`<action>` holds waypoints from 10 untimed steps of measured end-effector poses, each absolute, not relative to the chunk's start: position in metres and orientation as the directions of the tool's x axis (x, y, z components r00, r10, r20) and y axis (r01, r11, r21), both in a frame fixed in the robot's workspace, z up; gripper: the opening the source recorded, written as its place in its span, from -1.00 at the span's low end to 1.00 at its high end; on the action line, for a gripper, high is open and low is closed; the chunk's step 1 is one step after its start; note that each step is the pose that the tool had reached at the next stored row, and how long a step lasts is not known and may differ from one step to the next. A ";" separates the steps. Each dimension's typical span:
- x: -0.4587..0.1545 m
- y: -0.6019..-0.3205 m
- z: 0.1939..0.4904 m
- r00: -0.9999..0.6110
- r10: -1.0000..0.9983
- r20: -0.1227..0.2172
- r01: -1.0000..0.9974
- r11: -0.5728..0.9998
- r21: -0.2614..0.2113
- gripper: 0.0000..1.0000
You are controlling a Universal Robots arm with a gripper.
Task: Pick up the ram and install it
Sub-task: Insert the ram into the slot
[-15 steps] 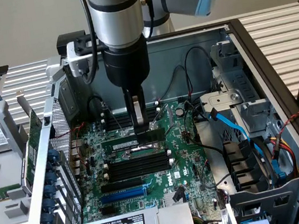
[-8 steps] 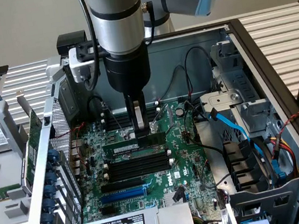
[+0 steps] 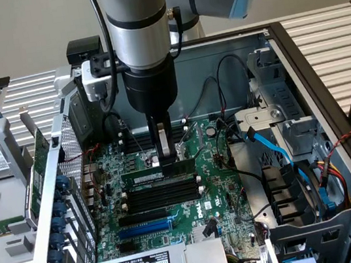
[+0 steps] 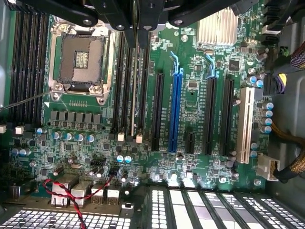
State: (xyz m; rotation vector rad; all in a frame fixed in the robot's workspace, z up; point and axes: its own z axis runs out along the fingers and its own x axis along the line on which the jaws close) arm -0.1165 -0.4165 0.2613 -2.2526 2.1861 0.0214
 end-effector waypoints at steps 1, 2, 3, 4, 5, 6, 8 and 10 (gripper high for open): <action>-0.116 -0.417 0.261 0.030 -0.999 -0.012 -1.000 -0.030 0.008 -0.73; -0.116 -0.416 0.261 0.030 -0.999 -0.013 -1.000 -0.030 0.008 -0.73; -0.116 -0.417 0.261 0.030 -0.999 -0.013 -1.000 -0.030 0.008 -0.73; -0.116 -0.417 0.261 0.030 -0.999 -0.014 -1.000 -0.030 0.008 -0.73; -0.116 -0.417 0.261 0.030 -0.999 -0.014 -1.000 -0.030 0.008 -0.73; -0.116 -0.417 0.261 0.030 -0.999 -0.014 -1.000 -0.030 0.008 -0.73; -0.116 -0.417 0.261 0.030 -0.999 -0.014 -1.000 -0.030 0.008 -0.73; -0.117 -0.417 0.261 0.030 -0.999 -0.014 -1.000 -0.030 0.008 -0.73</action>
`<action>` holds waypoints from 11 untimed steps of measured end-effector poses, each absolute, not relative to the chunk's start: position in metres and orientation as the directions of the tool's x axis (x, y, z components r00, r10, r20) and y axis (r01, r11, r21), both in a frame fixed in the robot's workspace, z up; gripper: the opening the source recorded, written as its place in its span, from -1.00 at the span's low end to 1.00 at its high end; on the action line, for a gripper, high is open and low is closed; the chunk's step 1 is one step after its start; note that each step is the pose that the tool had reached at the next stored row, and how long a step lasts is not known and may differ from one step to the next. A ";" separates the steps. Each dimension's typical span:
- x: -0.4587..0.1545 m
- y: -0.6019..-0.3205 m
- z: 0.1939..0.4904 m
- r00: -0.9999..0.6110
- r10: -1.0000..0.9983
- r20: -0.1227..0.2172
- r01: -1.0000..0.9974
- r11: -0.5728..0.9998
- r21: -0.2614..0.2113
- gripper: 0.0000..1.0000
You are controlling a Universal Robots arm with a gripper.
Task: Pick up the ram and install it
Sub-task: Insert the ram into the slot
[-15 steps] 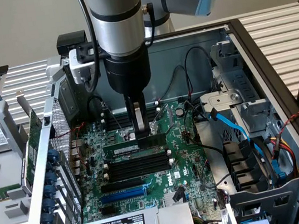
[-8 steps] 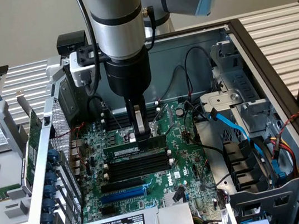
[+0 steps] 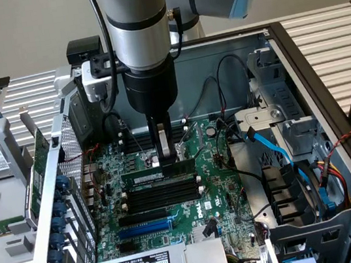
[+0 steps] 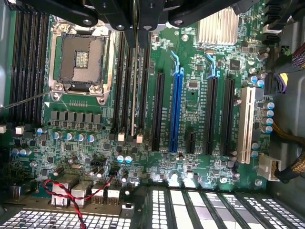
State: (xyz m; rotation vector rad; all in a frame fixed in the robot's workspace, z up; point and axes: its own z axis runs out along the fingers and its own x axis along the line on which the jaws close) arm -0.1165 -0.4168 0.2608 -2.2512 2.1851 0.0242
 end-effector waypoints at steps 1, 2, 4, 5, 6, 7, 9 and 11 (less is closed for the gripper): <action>-0.117 -0.417 0.260 0.030 -0.999 -0.014 -1.000 -0.030 0.008 -0.73; -0.116 -0.417 0.260 0.030 -0.999 -0.014 -1.000 -0.030 0.008 -0.73; -0.116 -0.417 0.259 0.030 -0.999 -0.013 -1.000 -0.030 0.008 -0.73; -0.116 -0.417 0.258 0.030 -0.999 -0.012 -1.000 -0.030 0.008 -0.73; -0.116 -0.417 0.258 0.030 -0.999 -0.011 -1.000 -0.030 0.008 -0.73; -0.116 -0.417 0.257 0.030 -1.000 -0.010 -1.000 -0.030 0.008 -0.73; -0.116 -0.417 0.256 0.030 -1.000 -0.008 -1.000 -0.030 0.008 -0.73; -0.117 -0.417 0.255 0.030 -1.000 -0.006 -1.000 -0.030 0.008 -0.73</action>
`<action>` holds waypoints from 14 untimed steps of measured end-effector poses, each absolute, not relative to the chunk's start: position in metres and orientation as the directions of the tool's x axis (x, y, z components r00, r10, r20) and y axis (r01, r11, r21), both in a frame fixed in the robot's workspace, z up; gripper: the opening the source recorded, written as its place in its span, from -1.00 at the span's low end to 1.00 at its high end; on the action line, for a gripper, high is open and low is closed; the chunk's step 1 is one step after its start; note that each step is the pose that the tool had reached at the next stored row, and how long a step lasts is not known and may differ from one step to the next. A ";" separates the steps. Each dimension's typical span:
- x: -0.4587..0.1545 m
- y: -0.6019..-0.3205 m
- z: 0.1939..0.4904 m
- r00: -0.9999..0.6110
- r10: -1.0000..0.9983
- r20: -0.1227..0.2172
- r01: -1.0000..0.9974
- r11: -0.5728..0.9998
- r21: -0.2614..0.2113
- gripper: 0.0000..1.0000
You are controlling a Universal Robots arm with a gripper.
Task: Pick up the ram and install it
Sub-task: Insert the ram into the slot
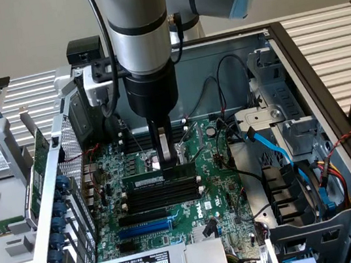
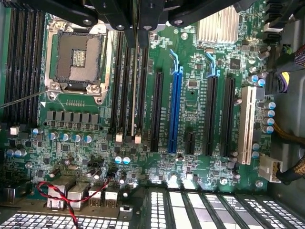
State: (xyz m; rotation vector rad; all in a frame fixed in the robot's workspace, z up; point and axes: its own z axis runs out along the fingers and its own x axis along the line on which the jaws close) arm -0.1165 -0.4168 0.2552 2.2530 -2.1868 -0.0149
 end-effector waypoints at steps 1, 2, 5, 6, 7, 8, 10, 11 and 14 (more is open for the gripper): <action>-0.116 -0.417 0.255 0.030 -1.000 -0.003 -1.000 -0.030 0.008 -0.73; -0.116 -0.417 0.254 0.030 -1.000 -0.002 -1.000 -0.030 0.008 -0.73; -0.117 -0.417 0.252 0.030 -1.000 0.000 -1.000 -0.030 0.008 -0.73; -0.117 -0.417 0.251 0.030 -1.000 0.000 -1.000 -0.030 0.008 -0.73; -0.117 -0.417 0.250 0.030 -1.000 0.000 -1.000 -0.030 0.008 -0.73; -0.117 -0.417 0.249 0.030 -1.000 0.000 -1.000 -0.030 0.008 -0.73; -0.117 -0.417 0.247 0.030 -1.000 0.000 -1.000 -0.030 0.008 -0.73; -0.117 -0.417 0.247 0.030 -1.000 0.000 -1.000 -0.030 0.008 -0.73; -0.117 -0.417 0.245 0.030 -1.000 0.000 -1.000 -0.030 0.008 -0.73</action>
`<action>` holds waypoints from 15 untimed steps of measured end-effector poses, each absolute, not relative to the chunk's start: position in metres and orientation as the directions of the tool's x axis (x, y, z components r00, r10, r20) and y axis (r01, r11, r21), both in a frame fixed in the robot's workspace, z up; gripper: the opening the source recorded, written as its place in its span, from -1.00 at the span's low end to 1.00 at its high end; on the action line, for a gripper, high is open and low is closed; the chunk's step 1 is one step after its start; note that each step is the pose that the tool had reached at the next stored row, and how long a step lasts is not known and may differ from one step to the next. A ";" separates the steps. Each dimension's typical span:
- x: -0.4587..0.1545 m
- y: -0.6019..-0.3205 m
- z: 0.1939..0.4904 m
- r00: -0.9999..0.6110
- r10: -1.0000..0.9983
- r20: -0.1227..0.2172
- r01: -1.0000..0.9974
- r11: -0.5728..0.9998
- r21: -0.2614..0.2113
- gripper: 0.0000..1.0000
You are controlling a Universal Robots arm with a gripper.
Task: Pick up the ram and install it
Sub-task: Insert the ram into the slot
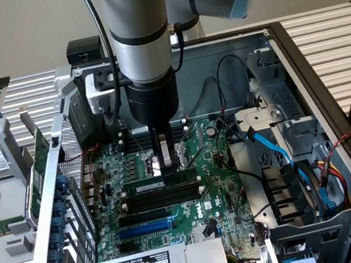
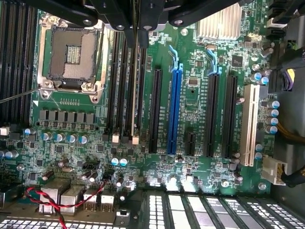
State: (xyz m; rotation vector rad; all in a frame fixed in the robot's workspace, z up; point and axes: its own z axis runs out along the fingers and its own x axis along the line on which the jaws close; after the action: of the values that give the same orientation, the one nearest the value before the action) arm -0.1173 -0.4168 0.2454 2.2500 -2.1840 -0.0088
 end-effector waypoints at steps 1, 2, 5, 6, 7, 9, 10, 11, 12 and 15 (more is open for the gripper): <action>-0.117 -0.417 0.245 0.030 -1.000 0.000 -1.000 -0.030 0.008 -0.73; -0.117 -0.417 0.245 0.030 -1.000 0.000 -1.000 -0.030 0.008 -0.73; -0.118 -0.417 0.243 0.030 -1.000 0.000 -1.000 -0.030 0.008 -0.73; -0.118 -0.417 0.243 0.030 -1.000 0.000 -1.000 -0.030 0.008 -0.73; -0.118 -0.417 0.243 0.030 -1.000 0.000 -1.000 -0.030 0.008 -0.73; -0.118 -0.418 0.242 0.030 -1.000 0.000 -1.000 -0.030 0.008 -0.73; -0.118 -0.418 0.242 0.029 -1.000 0.000 -1.000 -0.029 0.008 -0.73; -0.118 -0.418 0.241 0.029 -1.000 0.000 -1.000 -0.029 0.008 -0.73; -0.118 -0.418 0.241 0.029 -1.000 0.000 -1.000 -0.029 0.008 -0.73; -0.118 -0.418 0.240 0.028 -1.000 0.000 -1.000 -0.028 0.006 -0.73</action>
State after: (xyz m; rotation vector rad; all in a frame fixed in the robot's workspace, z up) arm -0.1182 -0.4178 0.2405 2.2490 -2.1869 -0.0072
